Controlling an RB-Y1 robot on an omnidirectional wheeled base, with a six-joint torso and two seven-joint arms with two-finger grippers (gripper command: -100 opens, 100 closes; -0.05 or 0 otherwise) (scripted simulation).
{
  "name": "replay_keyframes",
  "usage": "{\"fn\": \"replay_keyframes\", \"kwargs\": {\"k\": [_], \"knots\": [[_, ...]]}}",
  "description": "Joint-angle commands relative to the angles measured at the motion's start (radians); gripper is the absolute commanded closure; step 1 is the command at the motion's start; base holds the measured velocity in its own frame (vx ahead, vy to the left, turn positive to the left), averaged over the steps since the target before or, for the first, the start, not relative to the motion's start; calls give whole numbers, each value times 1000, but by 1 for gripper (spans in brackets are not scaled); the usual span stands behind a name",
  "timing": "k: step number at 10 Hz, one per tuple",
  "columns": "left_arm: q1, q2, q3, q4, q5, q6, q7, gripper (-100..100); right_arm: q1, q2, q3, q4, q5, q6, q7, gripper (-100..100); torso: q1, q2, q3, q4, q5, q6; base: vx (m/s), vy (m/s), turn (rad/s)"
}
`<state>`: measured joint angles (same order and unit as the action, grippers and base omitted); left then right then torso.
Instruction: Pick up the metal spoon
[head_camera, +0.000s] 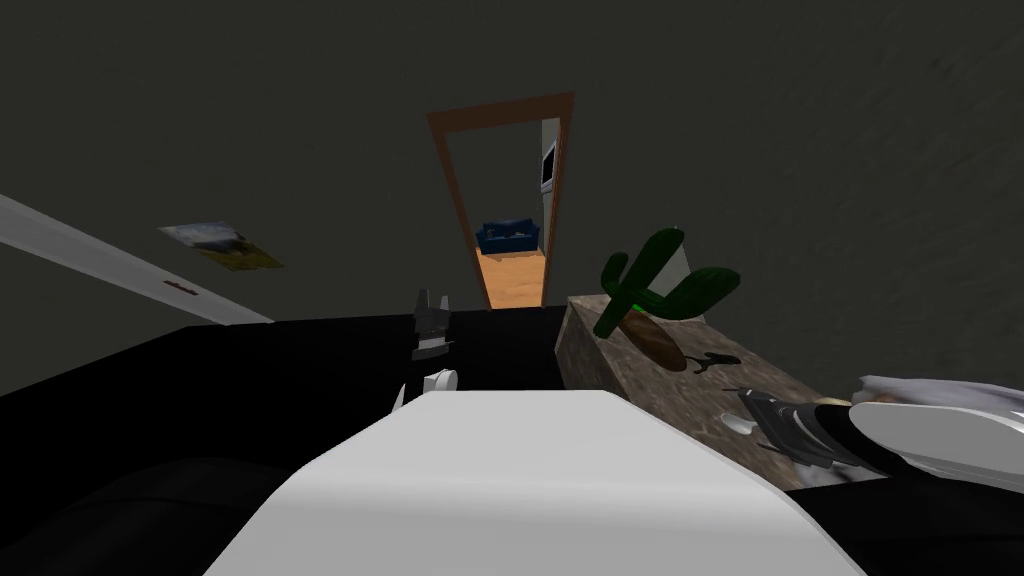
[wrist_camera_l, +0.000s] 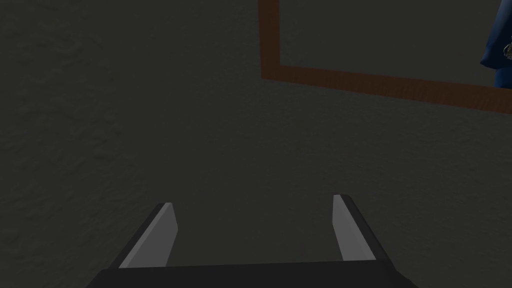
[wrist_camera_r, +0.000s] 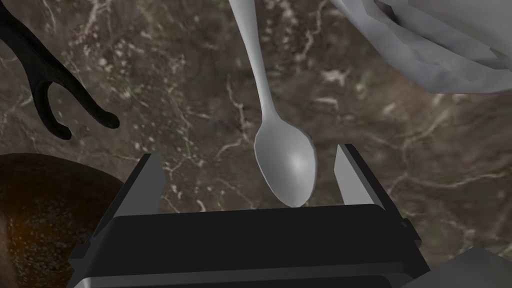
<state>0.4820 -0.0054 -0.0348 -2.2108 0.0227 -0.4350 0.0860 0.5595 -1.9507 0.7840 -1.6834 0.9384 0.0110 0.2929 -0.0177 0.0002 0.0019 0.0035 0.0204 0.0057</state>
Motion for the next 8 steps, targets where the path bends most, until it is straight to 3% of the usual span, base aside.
{"fn": "replay_keyframes", "kwargs": {"k": [1, 2, 4, 6, 8], "knots": [[0, 0, 0, 0, 0, 0, 0, 0, -7, -9, 32, 0, 30, -14, -18, -100, 0, 0, 0, 0, 0, 0, 29, -32, 59], [0, 0, 0, 0, 0, 0, 0, 0, 50, -9, -29, 0, 26, -14, -18, -100, -3, -1, 0, 0, 1, 1, 38, -44, 10], [0, 0, 0, 0, 0, 0, 0, 0, 42, -9, -17, 0, 30, -14, -18, -100, -7, -3, -2, 0, 4, -1, 12, -15, 10], [0, 0, 0, 0, 0, 0, 0, 0, -9, -15, 53, -2, 56, -26, -33, -100, -8, -1, 0, 1, 7, 0, 15, -15, 20], [0, 0, 0, 0, 0, 0, 0, 0, -11, -20, 71, -4, 78, -36, -48, -100, -12, -4, -1, 1, 12, 0, 53, -53, 42]]}}
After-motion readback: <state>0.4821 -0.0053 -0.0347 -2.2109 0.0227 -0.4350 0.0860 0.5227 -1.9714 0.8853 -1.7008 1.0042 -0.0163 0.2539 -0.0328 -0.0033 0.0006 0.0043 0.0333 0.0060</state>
